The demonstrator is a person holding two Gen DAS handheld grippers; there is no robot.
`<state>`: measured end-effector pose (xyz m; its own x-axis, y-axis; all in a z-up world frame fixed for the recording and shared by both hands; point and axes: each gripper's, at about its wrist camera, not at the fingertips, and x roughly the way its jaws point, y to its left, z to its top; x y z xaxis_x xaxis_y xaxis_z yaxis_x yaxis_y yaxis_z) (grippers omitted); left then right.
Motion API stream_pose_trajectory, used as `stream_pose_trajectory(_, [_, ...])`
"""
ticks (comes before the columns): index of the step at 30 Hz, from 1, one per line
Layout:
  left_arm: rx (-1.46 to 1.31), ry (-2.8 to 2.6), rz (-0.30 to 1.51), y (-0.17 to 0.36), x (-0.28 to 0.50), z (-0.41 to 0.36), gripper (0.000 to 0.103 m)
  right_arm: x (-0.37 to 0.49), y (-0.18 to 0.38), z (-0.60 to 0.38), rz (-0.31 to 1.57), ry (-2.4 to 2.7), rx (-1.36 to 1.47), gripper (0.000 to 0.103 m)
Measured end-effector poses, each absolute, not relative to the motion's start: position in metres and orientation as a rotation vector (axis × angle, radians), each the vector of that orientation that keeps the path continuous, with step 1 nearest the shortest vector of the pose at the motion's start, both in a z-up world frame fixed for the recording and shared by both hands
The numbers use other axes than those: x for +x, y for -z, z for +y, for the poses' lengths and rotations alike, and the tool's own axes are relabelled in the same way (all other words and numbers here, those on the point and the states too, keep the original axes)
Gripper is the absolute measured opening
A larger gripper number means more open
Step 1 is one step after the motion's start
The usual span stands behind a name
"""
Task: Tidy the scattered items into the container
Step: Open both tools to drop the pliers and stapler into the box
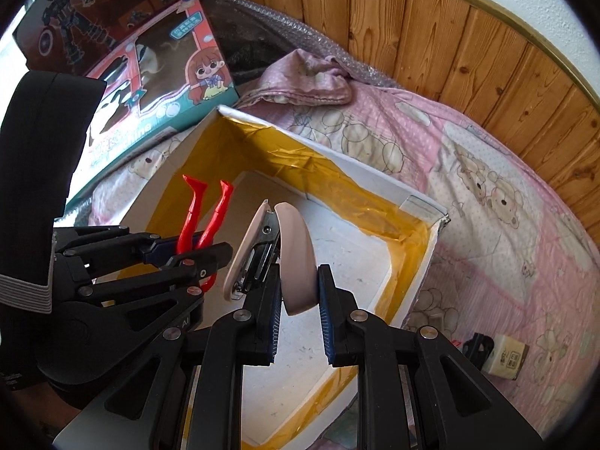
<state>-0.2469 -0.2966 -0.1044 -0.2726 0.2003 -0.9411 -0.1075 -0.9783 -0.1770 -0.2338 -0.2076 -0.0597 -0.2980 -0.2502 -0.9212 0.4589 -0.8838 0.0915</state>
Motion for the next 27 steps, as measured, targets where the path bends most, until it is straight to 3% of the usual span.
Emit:
stream_pose_trajectory(10, [-1.813, -2.35, -0.09, 0.123, -0.263, -0.297, 0.016, -0.253, 0.076, -0.2, 0.201, 2.231, 1.569, 0.023])
stream_pose_trajectory(14, [-1.832, -2.36, -0.127, 0.125, -0.266, -0.305, 0.036, -0.254, 0.073, -0.194, 0.14, 2.243, 1.57, 0.023])
stream_pose_trajectory(27, [-1.814, -2.388, -0.203, 0.104, -0.242, -0.34, 0.036, -0.218, 0.055, -0.184, -0.083, 2.193, 1.542, 0.023])
